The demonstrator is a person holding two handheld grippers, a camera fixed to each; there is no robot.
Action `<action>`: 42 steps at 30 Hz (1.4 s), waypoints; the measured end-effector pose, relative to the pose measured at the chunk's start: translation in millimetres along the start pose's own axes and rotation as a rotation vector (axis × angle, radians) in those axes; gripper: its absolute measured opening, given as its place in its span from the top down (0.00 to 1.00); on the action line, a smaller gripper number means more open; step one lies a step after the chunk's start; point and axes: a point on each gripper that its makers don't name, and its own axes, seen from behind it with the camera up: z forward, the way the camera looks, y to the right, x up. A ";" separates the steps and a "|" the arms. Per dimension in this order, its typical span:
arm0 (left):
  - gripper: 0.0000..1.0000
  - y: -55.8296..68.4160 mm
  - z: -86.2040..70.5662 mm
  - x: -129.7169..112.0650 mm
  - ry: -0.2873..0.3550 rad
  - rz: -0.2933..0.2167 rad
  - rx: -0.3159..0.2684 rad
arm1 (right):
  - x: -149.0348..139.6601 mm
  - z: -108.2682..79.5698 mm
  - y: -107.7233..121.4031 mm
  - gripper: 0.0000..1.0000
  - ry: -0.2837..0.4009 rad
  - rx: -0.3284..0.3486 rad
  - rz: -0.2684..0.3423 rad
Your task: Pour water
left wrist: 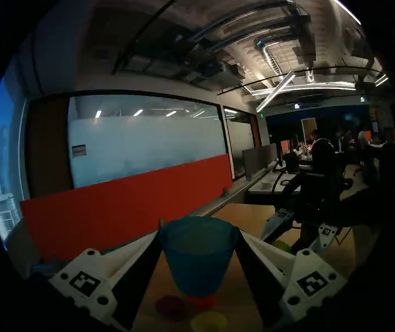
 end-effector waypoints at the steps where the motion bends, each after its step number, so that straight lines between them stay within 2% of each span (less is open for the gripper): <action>1: 0.13 -0.6 -0.9 -4.4 -0.009 -0.002 0.002 | -1.9 -1.4 0.7 0.10 -0.008 -0.002 -0.001; 6: 0.13 -0.7 -5.2 -30.3 -0.057 -0.009 0.012 | -12.8 -8.7 5.4 0.10 -0.047 -0.014 0.000; 13: 0.13 11.4 -10.7 -63.8 -0.104 -0.045 -0.004 | -29.8 -15.1 11.3 0.10 -0.100 -0.023 0.012; 27: 0.12 27.6 -14.3 -97.3 -0.138 -0.100 -0.035 | -53.6 -23.6 15.2 0.10 -0.163 -0.031 0.026; 36: 0.13 53.9 -14.0 -128.0 -0.186 -0.084 -0.085 | -76.7 -29.6 20.7 0.10 -0.216 -0.040 0.043; 42: 0.12 79.7 -11.9 -143.3 -0.205 -0.085 -0.148 | -90.6 -30.9 20.9 0.10 -0.250 -0.039 0.054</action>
